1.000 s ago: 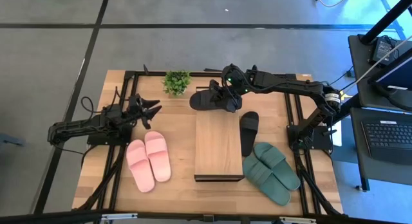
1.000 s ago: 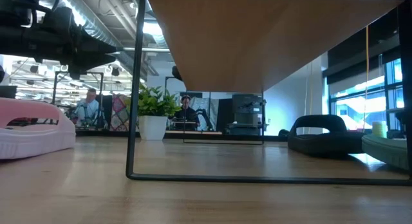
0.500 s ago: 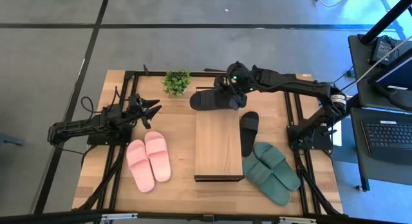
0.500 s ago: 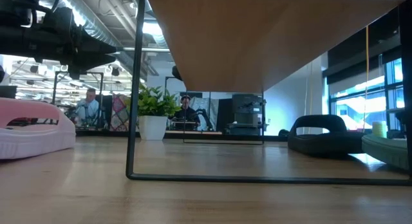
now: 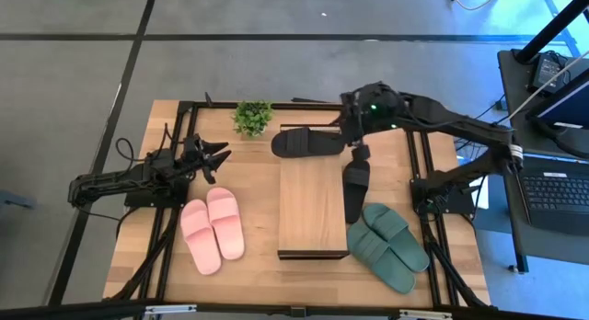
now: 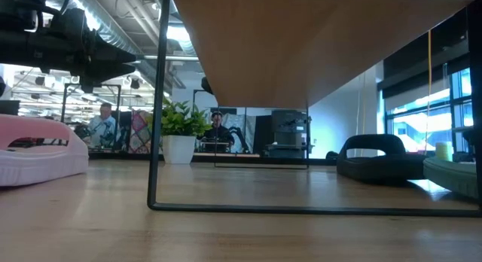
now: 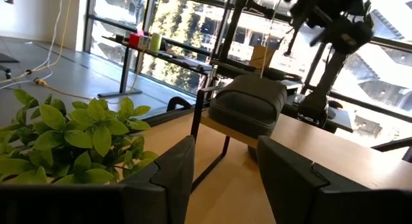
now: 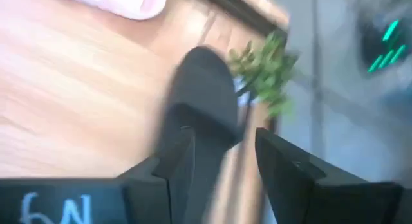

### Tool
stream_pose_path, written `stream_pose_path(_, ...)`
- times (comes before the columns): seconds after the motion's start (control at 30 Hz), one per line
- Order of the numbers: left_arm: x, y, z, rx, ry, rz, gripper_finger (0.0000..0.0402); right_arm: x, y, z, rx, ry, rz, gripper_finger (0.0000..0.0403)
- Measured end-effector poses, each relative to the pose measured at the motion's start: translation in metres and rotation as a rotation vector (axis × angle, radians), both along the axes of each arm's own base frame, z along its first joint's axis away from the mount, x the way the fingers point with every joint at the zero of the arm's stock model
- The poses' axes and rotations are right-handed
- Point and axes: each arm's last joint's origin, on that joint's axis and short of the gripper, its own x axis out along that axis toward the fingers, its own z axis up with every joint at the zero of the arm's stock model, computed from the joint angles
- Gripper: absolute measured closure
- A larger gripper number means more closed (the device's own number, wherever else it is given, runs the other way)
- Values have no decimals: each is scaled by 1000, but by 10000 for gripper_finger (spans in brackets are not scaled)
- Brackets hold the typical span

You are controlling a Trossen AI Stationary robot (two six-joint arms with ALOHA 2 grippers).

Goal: Pick and place slides into the shelf
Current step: Put the black slide on the shelf

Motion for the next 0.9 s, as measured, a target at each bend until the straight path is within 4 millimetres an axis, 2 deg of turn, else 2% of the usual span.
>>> stream_pose_path(0.17,-1,1,0,18,7,40,240,-25,14,-7,236,174,-164,238)
stream_pose_path(0.27,-1,1,0,27,12,53,240,-31,24,-19,289,305,-212,238)
stream_pose_path(0.47,-1,1,0,27,12,53,240,-30,40,-74,300,484,-212,238)
stream_pose_path(0.57,-1,1,0,27,12,54,240,-34,47,-106,252,568,-285,241)
stream_pose_path(0.73,-1,1,0,27,11,54,240,-35,60,-145,215,551,-332,257)
stream_pose_path(0.9,-1,1,0,27,11,54,240,-32,72,-163,194,475,-355,276)
